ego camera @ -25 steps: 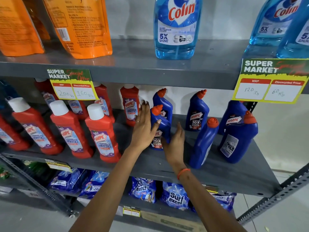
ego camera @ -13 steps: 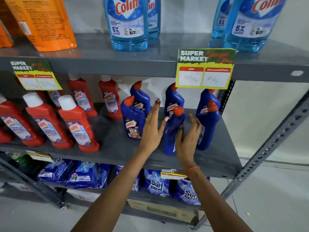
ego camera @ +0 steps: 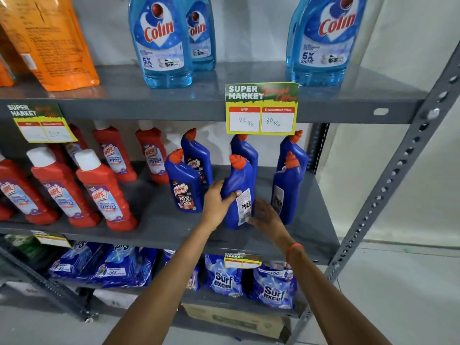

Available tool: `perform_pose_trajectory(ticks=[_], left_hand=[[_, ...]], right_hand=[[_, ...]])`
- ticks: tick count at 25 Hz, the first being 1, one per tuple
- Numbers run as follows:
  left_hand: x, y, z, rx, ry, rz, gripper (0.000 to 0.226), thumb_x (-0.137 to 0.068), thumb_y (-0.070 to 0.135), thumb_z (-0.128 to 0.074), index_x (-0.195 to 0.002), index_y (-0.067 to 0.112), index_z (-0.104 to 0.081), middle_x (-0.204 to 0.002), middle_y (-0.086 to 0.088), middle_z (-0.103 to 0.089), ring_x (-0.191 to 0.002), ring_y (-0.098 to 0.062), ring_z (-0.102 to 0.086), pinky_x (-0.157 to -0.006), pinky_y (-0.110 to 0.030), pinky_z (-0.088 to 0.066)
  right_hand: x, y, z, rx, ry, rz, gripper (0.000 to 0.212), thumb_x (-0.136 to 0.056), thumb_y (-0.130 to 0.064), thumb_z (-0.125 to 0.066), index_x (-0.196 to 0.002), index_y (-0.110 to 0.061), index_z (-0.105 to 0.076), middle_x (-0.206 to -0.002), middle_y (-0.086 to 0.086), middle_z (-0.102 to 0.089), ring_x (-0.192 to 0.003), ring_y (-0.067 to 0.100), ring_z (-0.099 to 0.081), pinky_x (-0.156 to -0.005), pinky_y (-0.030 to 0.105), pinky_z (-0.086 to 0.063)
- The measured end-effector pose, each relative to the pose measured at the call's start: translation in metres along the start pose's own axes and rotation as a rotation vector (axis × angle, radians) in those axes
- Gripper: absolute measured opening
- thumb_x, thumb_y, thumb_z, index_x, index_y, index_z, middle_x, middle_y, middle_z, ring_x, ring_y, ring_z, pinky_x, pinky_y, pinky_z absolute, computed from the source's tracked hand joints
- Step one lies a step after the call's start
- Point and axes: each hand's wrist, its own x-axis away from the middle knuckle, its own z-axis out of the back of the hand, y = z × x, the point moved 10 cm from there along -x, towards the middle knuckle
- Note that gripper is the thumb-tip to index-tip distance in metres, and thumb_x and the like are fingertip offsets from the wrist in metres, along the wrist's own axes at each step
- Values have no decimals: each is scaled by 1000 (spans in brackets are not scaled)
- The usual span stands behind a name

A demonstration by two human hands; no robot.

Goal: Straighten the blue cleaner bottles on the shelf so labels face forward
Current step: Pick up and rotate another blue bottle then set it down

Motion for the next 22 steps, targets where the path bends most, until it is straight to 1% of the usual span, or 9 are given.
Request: perform_pose_trajectory(ticks=[2,4,6,9,12,15,17,19,22], left_hand=[[-4,4,1,140,-98,19,30,-84,17,-67,-110,6,-58,-105,-8,-65,-94,-19,-62,-83,-28,-49],[-9,7,2,284,-202,63,32,-85,15,-64,-116,9,-56,-109,-5,-66,-101,-19,-64,-88,-30,-52],[-13,9,1,349,-265,96,37,-88,15,-61,-123,11,-52,-116,-5,-65,-105,-15,-63,-88,-25,-53],[-13,12,0,423,-188,139,45,-94,13,-51,-137,15,-39,-126,0,-56,-106,-5,-58,-83,-14,-52],[-8,8,-10,434,-105,157,53,-94,23,-50,-142,26,-27,-136,4,-48,-121,-8,-50,-102,-30,-44],[-6,13,-14,403,-51,156,53,-81,31,-70,-125,29,-41,-105,11,-60,-89,14,-57,-82,-15,-47],[-9,8,0,351,91,180,45,-73,28,-77,-108,25,-48,-91,8,-64,-78,3,-62,-75,-21,-51],[-13,-1,15,276,169,209,40,-73,23,-76,-107,16,-54,-92,1,-66,-80,-12,-64,-78,-31,-53],[-21,-12,19,253,105,178,43,-76,14,-73,-115,7,-56,-102,-10,-69,-92,-25,-67,-83,-37,-55]], right_hand=[[-1,-6,2,-199,-44,-17,63,-74,3,-72,-128,-6,-42,-126,12,-58,-110,20,-57,-88,17,-51],[-3,-11,4,-265,-87,-13,64,-71,-4,-77,-126,-13,-45,-125,9,-62,-112,23,-61,-93,37,-53],[-5,-20,4,-295,-73,6,61,-69,-11,-80,-120,-15,-47,-120,10,-65,-109,24,-63,-92,44,-54],[-4,-22,5,-389,162,3,52,-71,-10,-78,-111,-15,-46,-117,12,-63,-105,28,-62,-87,47,-56],[3,-22,2,-471,348,60,42,-76,0,-70,-106,-11,-42,-104,5,-59,-99,27,-59,-87,48,-54],[12,-32,-1,-429,433,123,39,-76,4,-68,-103,-8,-41,-93,-6,-55,-88,19,-56,-81,33,-51],[13,-34,-8,-428,428,146,40,-75,3,-70,-101,-10,-42,-96,-5,-56,-88,17,-57,-81,30,-50],[10,-33,-17,-443,370,159,47,-72,1,-74,-103,-13,-43,-105,2,-57,-98,19,-58,-88,35,-50],[2,-28,-25,-436,246,135,63,-67,-2,-80,-112,-24,-42,-117,-2,-54,-108,14,-57,-92,27,-52]])
